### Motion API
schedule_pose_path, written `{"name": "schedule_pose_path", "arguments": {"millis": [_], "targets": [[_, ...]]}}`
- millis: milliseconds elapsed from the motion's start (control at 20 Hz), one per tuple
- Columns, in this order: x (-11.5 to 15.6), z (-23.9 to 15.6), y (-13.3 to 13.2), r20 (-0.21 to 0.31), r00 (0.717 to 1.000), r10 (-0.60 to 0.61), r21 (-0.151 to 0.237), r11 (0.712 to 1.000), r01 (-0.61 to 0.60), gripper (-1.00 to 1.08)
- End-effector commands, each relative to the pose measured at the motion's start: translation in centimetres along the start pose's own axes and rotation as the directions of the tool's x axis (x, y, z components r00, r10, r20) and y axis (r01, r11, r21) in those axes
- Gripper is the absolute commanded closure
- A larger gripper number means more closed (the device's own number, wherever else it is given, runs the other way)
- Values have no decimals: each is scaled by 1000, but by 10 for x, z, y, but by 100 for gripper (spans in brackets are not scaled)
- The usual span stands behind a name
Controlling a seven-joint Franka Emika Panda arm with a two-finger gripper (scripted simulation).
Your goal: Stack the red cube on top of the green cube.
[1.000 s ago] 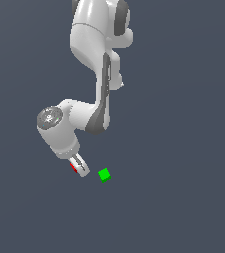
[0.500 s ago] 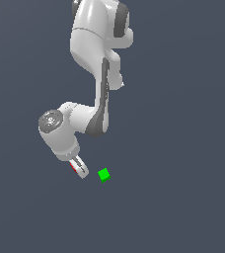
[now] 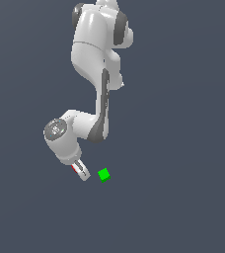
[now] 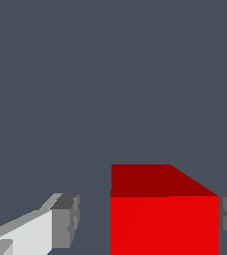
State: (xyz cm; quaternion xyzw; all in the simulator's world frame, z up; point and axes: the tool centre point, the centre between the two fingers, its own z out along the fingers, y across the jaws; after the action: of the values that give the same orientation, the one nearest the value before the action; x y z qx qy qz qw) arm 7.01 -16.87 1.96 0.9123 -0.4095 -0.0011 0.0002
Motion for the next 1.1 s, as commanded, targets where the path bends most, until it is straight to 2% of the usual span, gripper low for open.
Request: {"name": "schedule_pose_path", "arguments": {"millis": [0, 50, 700, 1050], "targets": [[1, 0, -1, -2, 1000, 0, 1, 1000, 0, -92], [1, 0, -1, -2, 1000, 0, 1, 1000, 0, 108], [1, -3, -1, -1, 1000, 0, 1, 1000, 0, 108], [0, -33, 0, -1, 1000, 0, 1, 1000, 0, 108]]}}
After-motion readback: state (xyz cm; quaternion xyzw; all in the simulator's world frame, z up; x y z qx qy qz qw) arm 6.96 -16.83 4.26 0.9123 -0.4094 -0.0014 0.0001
